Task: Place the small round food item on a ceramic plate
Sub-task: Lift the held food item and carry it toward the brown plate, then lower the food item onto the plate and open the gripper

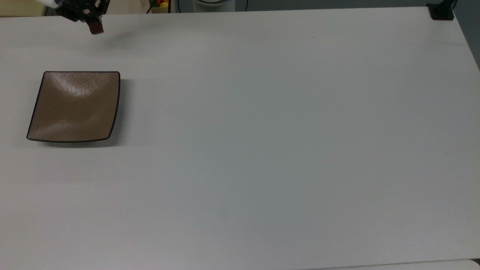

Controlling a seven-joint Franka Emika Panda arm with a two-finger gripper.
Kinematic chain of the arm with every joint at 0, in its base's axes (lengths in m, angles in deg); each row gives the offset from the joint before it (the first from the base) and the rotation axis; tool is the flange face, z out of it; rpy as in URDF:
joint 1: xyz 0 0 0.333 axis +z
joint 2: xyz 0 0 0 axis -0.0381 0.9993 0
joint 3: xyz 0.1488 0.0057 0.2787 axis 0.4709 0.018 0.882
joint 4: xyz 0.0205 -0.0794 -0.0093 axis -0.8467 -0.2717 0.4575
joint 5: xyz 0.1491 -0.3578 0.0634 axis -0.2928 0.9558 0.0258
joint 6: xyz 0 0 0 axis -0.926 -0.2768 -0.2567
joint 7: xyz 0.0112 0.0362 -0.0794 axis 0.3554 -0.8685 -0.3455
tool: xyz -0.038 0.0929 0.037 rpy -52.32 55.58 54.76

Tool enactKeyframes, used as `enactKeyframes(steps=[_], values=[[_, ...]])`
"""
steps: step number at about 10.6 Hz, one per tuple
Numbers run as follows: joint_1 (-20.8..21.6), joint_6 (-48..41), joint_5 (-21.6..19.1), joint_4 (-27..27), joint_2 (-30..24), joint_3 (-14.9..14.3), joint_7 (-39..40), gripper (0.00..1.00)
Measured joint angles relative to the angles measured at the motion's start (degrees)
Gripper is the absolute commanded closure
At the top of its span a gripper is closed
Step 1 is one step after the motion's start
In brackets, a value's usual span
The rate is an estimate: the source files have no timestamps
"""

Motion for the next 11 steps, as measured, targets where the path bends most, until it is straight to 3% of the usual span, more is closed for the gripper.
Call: enactKeyframes(steps=[3, 5, 8, 11], values=[[1.07, -9.56, -6.41, 10.84, -0.13, 0.62, -0.15, 0.75], [1.26, -10.98, -7.77, 14.46, 0.14, 1.03, -3.03, 0.75], [1.69, -10.41, -7.79, 17.84, 3.29, 2.02, -7.78, 0.74], [1.19, -2.13, -7.94, 19.43, 9.00, 1.98, -10.89, 0.73]])
